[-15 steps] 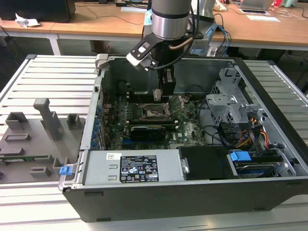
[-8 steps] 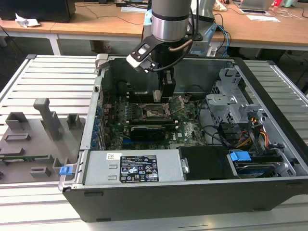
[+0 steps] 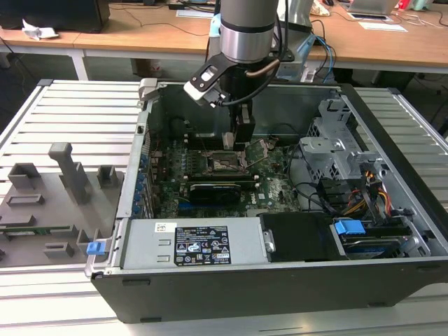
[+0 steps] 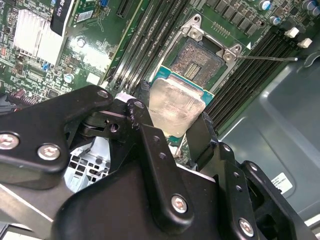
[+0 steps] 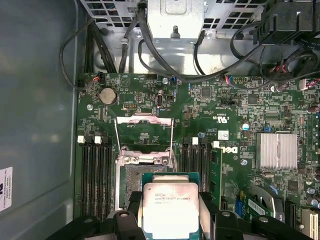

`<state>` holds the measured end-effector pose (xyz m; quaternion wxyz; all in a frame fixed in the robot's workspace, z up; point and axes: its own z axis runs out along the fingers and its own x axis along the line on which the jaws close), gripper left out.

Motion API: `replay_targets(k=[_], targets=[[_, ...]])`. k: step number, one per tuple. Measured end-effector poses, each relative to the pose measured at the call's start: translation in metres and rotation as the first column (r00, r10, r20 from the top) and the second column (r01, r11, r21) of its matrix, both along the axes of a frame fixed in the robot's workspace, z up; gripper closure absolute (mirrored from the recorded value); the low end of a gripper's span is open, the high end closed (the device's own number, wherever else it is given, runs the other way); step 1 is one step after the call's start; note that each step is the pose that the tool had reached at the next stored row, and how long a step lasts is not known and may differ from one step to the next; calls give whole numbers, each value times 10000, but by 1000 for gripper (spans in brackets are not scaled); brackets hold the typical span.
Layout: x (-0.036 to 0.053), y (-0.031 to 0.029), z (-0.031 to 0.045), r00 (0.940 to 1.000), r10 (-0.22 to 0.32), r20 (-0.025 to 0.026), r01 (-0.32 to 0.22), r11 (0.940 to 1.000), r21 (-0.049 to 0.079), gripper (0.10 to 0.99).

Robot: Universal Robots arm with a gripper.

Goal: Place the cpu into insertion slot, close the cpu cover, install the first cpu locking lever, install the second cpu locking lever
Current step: 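Place the cpu into insertion slot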

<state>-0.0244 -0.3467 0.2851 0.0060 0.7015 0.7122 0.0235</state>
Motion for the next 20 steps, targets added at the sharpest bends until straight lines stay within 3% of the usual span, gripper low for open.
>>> replay_targets(k=[20], targets=[[0,0,-93,10000,-50,-15,50,10000,0,549]])
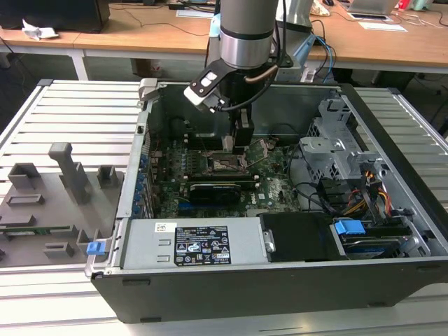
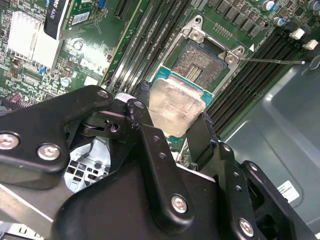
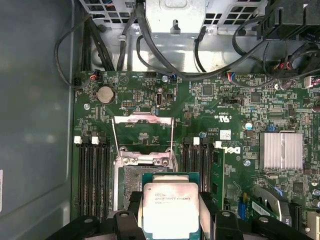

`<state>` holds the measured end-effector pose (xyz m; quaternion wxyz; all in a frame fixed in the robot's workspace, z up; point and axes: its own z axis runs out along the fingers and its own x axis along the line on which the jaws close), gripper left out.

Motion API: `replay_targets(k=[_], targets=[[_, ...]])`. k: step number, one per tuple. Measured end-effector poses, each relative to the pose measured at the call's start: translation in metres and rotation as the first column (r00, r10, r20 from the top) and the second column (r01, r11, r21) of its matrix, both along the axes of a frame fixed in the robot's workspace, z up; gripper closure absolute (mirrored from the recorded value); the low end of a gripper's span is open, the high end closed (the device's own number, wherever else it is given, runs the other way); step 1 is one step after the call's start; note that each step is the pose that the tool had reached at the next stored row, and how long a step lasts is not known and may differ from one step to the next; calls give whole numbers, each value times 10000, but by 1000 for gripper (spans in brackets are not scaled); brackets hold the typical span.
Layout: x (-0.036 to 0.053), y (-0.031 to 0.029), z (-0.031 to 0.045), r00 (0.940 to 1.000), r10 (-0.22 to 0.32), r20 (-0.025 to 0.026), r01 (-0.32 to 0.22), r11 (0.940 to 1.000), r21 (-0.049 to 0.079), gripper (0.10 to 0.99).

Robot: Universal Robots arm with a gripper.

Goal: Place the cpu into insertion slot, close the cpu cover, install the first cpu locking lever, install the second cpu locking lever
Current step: 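Place the cpu into insertion slot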

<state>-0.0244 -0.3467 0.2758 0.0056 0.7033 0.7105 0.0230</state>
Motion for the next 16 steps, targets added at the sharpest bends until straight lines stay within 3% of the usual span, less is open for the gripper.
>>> replay_targets(k=[10,14,16], targets=[[-2,14,-77,10000,-42,-20,42,10000,-2,549],[-1,83,-146,9999,-92,-43,92,10000,-7,549],[-1,146,-193,9999,-108,-43,108,9999,-11,549]])
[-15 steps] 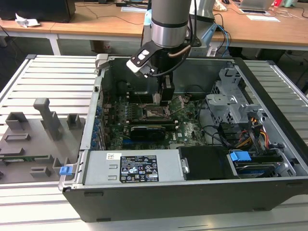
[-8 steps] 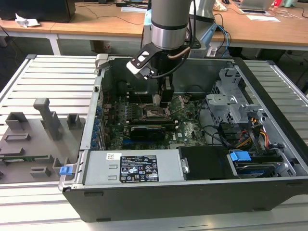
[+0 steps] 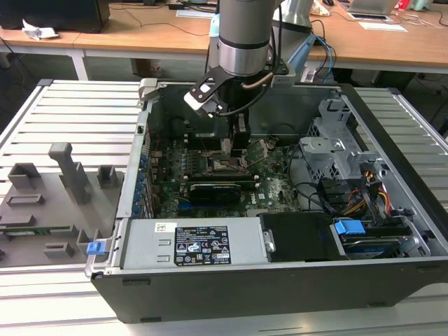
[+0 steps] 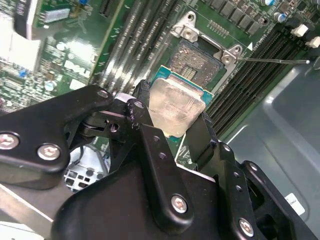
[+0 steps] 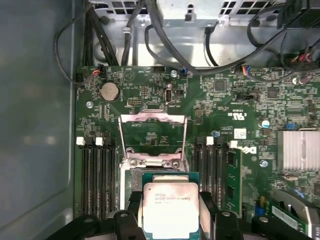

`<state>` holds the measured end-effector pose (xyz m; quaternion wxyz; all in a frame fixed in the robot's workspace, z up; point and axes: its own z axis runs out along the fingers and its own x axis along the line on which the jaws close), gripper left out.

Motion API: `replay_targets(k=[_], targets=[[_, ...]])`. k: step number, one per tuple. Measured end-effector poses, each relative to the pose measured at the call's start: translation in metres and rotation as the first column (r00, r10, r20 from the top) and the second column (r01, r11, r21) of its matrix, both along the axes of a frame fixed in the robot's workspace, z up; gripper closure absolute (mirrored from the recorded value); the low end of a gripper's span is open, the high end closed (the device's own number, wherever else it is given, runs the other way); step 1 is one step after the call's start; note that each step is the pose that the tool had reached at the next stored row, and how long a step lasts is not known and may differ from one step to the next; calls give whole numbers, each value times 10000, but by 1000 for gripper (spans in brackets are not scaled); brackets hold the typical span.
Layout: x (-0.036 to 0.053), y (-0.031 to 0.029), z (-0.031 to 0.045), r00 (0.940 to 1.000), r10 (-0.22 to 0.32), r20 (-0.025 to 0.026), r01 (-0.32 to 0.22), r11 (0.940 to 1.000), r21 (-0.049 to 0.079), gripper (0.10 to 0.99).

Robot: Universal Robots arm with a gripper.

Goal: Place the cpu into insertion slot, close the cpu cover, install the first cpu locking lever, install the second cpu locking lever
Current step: 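Place the cpu into insertion slot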

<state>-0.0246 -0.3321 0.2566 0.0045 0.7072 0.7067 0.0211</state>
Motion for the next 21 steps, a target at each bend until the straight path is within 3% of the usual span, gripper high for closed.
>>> replay_targets(k=[5,11,21], targets=[[-5,48,-76,10000,-6,0,6,10000,0,549],[-45,55,-208,10000,66,-14,-66,10000,2,549],[-94,119,-335,10000,70,-17,-70,10000,-20,549]])
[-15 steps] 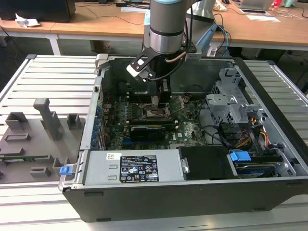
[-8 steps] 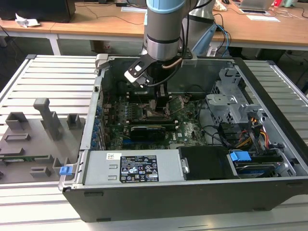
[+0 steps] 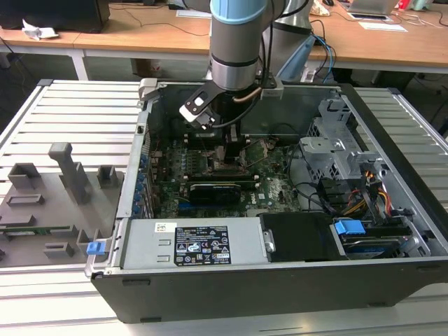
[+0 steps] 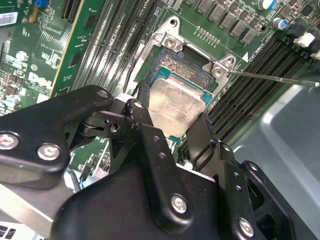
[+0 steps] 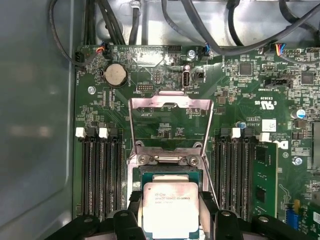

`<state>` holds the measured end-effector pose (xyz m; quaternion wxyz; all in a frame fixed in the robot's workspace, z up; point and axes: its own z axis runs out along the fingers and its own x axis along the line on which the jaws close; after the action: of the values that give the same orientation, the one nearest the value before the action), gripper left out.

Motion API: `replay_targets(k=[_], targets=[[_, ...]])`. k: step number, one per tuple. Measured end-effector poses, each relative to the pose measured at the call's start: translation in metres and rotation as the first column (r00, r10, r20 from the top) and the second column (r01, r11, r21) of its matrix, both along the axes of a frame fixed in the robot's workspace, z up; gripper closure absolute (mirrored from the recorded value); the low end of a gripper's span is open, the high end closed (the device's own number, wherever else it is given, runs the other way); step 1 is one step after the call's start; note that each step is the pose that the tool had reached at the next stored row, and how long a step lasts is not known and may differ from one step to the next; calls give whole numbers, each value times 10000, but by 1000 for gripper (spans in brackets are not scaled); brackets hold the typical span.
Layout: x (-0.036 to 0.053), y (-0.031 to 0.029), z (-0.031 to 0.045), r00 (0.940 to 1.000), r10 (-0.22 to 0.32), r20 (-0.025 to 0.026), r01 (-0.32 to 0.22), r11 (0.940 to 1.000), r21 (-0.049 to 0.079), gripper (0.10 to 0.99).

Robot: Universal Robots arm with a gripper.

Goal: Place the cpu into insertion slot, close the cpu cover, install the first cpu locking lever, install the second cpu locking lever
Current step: 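Place the cpu into insertion slot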

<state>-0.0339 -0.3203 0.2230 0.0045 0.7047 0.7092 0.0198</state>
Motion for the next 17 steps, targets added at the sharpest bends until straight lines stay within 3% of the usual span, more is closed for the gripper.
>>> replay_targets(k=[13,15,17], targets=[[-20,5,-152,9999,-107,-6,107,9999,-1,549],[-22,4,-220,9999,-116,-39,116,9999,-1,549],[-22,4,-222,9999,-115,-39,115,9999,-5,549]])
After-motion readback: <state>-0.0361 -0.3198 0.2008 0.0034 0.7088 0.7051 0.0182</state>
